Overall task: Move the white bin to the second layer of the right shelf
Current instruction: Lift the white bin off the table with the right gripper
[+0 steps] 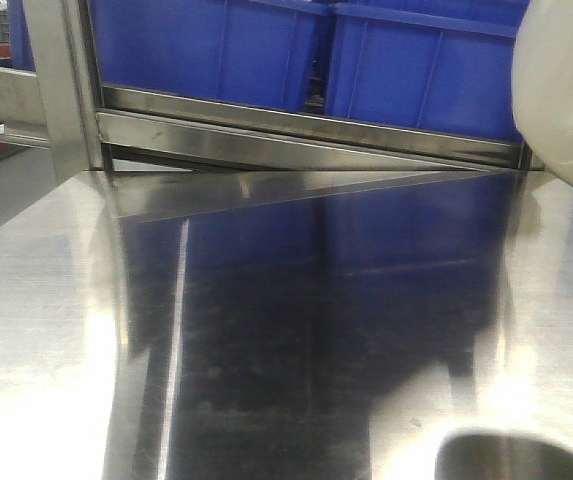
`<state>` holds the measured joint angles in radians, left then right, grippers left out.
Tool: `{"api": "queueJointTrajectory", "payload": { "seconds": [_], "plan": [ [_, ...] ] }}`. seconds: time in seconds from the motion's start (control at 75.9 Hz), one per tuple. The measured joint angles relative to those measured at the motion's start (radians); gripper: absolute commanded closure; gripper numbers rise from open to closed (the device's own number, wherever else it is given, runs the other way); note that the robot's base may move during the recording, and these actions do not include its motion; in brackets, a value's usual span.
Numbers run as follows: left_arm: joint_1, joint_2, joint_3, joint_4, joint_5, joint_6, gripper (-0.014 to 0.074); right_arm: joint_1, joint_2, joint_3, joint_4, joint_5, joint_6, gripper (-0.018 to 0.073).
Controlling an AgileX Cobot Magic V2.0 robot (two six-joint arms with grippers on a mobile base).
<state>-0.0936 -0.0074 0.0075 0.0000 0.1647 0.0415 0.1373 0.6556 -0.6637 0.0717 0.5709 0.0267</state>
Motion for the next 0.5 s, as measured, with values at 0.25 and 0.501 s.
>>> {"api": "queueJointTrajectory", "payload": {
  "seconds": [0.25, 0.501],
  "plan": [
    [0.0, 0.0, 0.0, 0.0, 0.0, 0.0, 0.0512, 0.0, 0.0, 0.0, 0.0, 0.0, 0.0, 0.0503],
    [0.0, 0.0, 0.0, 0.0, 0.0, 0.0, 0.0512, 0.0, 0.0, 0.0, 0.0, 0.0, 0.0, 0.0503]
  ]
}}
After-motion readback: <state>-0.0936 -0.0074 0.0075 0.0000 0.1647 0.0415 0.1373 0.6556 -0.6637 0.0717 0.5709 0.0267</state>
